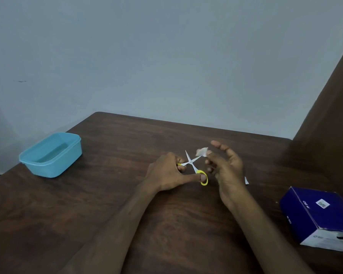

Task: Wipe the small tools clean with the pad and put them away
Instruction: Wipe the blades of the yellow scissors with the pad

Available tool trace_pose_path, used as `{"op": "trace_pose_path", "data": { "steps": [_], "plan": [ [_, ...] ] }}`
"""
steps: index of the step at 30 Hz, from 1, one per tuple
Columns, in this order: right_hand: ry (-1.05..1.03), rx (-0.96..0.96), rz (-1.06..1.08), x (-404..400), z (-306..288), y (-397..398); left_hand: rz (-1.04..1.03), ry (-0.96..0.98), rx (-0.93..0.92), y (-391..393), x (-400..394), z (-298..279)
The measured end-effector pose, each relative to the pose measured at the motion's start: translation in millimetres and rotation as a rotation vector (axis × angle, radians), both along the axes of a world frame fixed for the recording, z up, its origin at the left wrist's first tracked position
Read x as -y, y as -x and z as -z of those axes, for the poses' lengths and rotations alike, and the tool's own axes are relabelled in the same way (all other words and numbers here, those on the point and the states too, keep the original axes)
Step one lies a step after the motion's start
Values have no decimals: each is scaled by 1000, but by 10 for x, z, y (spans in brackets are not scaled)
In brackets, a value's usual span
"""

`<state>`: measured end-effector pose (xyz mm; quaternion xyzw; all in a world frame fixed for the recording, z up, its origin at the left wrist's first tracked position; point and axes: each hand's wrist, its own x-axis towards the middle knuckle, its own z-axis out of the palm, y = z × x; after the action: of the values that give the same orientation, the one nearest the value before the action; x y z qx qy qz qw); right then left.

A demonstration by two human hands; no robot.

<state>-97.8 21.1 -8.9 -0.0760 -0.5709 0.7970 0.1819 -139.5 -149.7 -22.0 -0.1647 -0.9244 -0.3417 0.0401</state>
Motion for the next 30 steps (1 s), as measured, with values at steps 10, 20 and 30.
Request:
{"op": "trace_pose_path", "data": {
  "steps": [10,20,30],
  "plan": [
    [-324,-119,177,14,93,6,-65,10,-33,42,-12,18],
    [-389,-86,209,60,167,1,-53,25,-72,11,1,27],
    [-388,-113,298,10,162,24,-57,15,-73,0,2,27]
  ]
}}
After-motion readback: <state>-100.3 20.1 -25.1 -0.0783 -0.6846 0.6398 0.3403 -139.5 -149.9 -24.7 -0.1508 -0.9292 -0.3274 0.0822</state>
